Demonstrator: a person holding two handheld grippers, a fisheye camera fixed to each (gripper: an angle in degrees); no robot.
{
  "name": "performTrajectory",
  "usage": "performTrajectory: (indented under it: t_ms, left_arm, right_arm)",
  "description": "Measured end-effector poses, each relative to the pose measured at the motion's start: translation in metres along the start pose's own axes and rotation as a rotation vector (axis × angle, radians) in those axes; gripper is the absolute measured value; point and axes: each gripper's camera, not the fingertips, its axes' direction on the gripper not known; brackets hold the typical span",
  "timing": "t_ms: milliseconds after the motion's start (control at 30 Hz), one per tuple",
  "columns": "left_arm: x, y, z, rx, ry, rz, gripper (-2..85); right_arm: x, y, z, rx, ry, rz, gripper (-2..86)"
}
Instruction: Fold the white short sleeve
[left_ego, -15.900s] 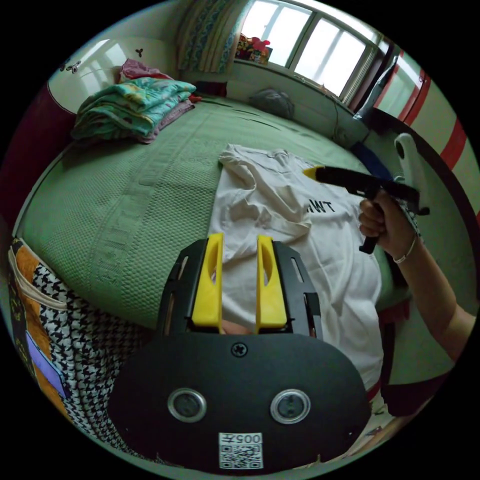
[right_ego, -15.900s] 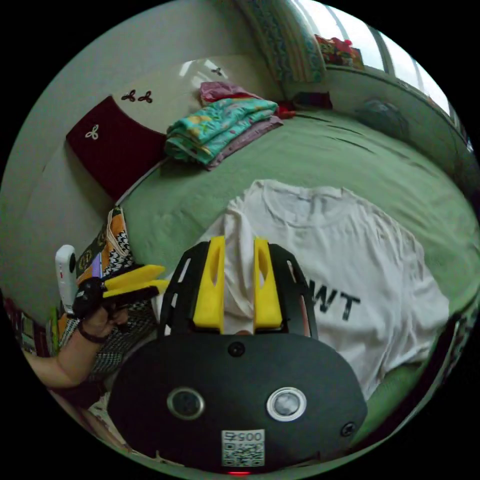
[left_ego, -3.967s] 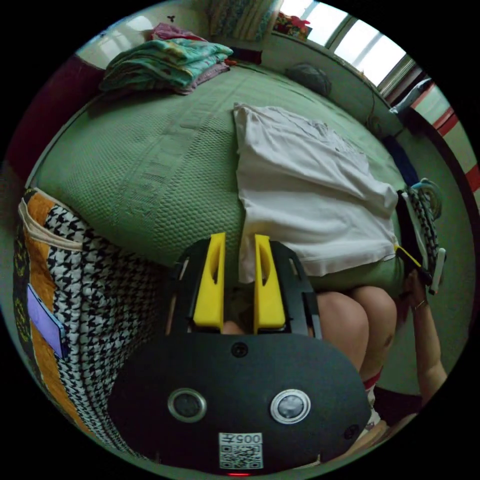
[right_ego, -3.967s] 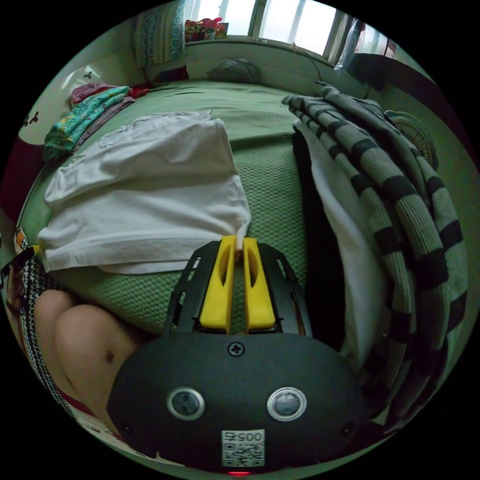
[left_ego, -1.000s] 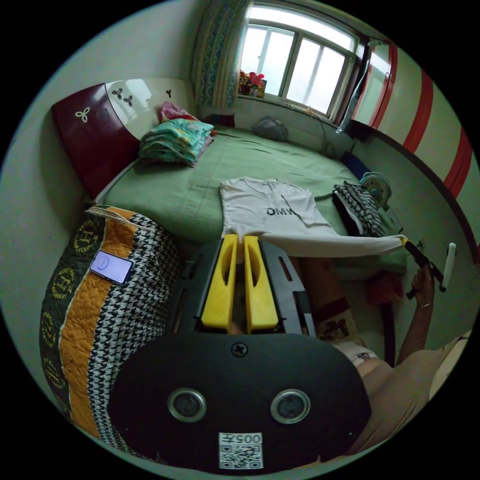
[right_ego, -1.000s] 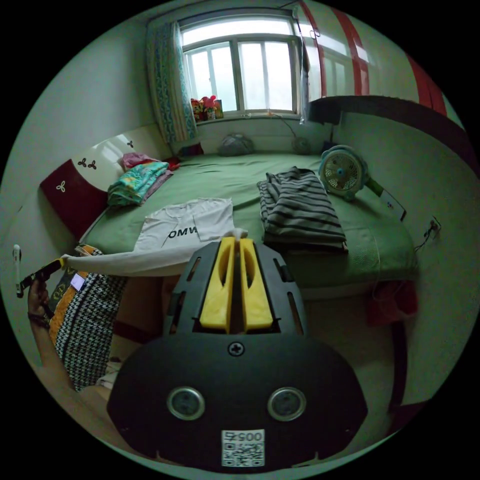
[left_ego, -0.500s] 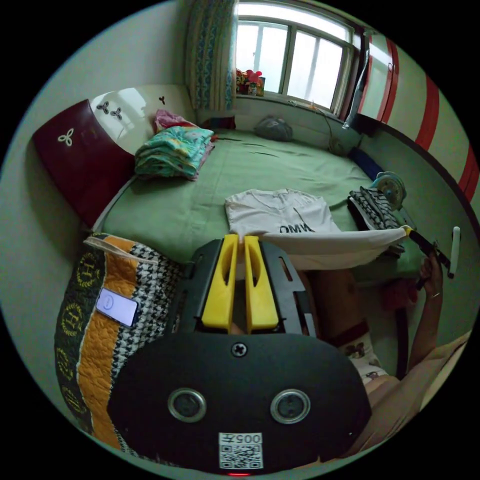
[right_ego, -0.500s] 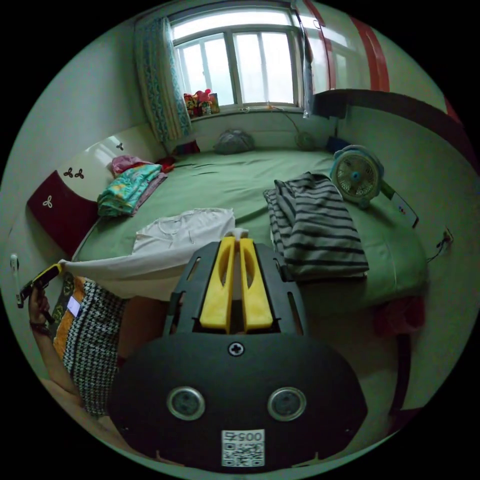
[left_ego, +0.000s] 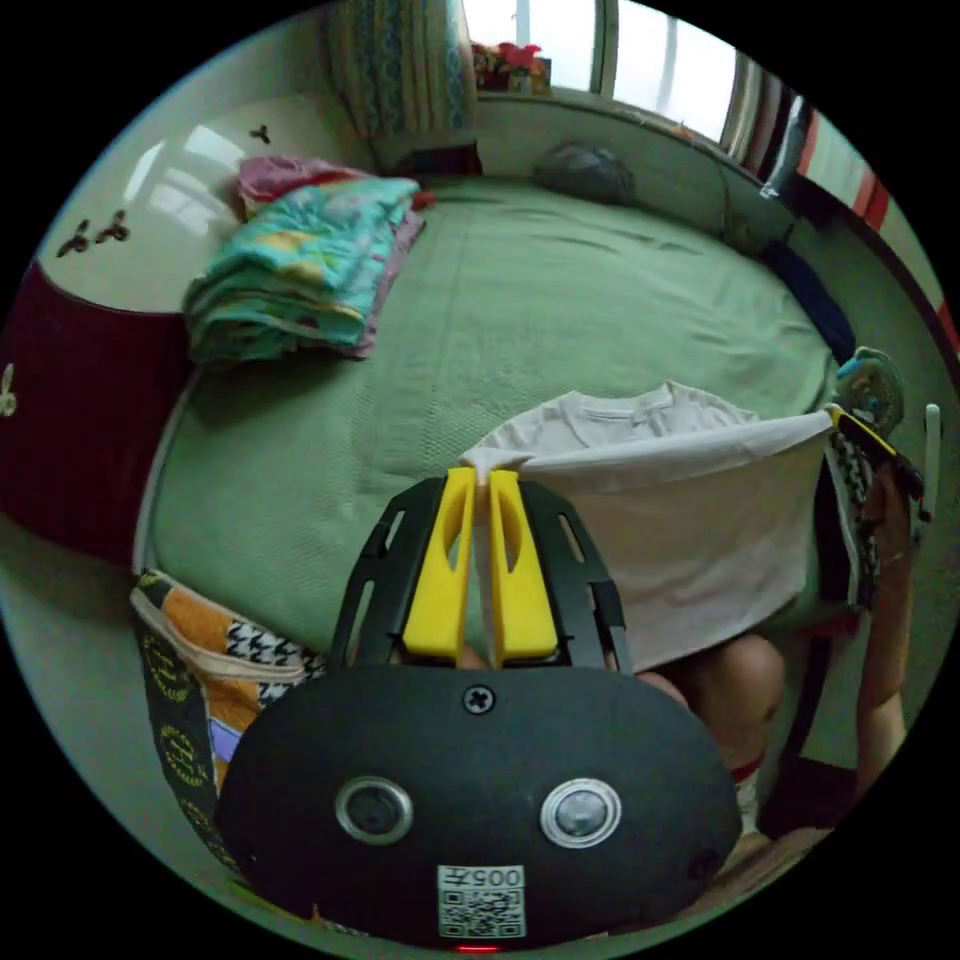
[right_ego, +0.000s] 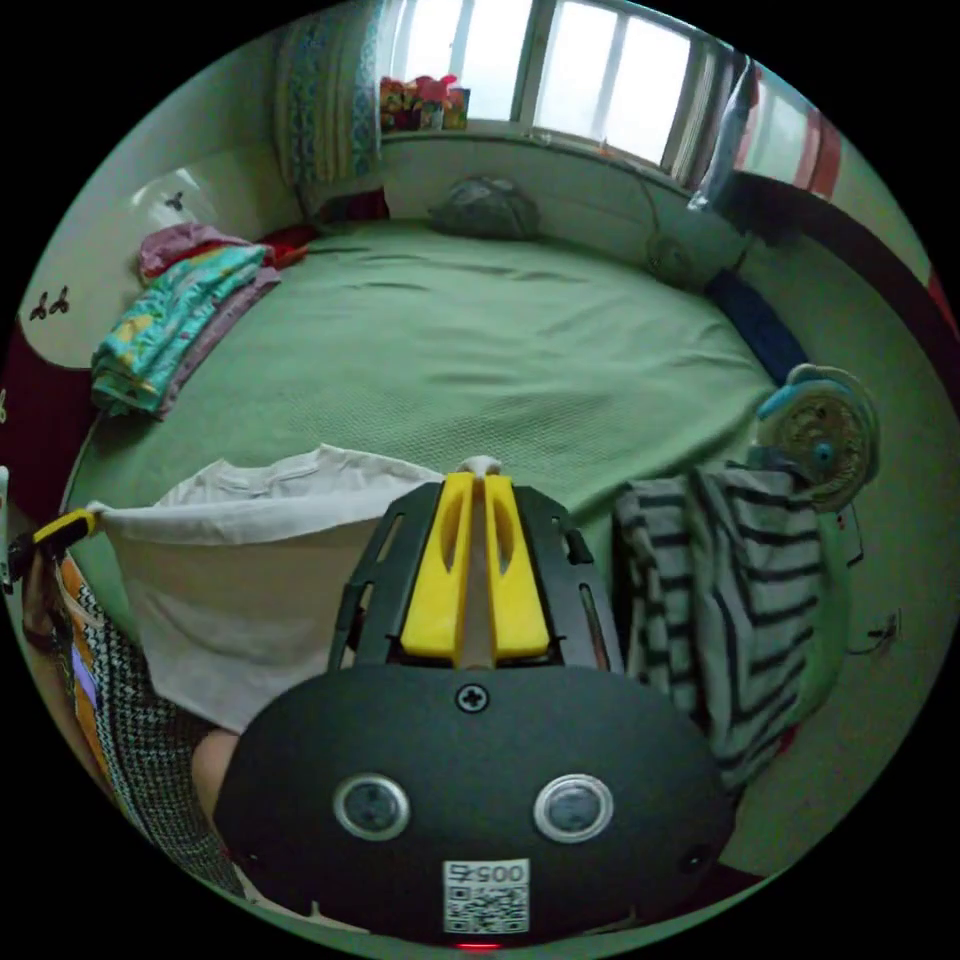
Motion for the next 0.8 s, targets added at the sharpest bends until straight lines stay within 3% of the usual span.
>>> performTrajectory:
  t_ms: [67, 200, 567, 733, 800]
  left_arm:
    - [-0.009, -0.024, 0.029, -0.042, 0.053, -0.012, 4.7]
    - [-0.018, -0.039, 0.052, 0.044, -0.045, -0.013, 5.0]
    - [-0.025, 0.003, 0.111, 0.111, -0.09, -0.037, 8.9]
    - [-0.02, 0.02, 0.175, -0.043, 0.024, -0.089, 9.6]
    - [-0.013, 0.024, 0.196, -0.045, -0.055, -0.097, 9.1]
  right_arm:
    - [-0.002, -0.02, 0.04, -0.068, 0.008, 0.038, 5.4]
    - [0.005, -0.012, 0.047, -0.005, -0.089, 0.037, 6.6]
    - [0.016, 0.098, 0.051, -0.138, -0.157, -0.065, 8.0]
    - [0.004, 0.119, 0.069, -0.213, -0.139, -0.036, 6.0]
    - [-0.005, 0.125, 0.069, -0.184, -0.109, -0.02, 4.2]
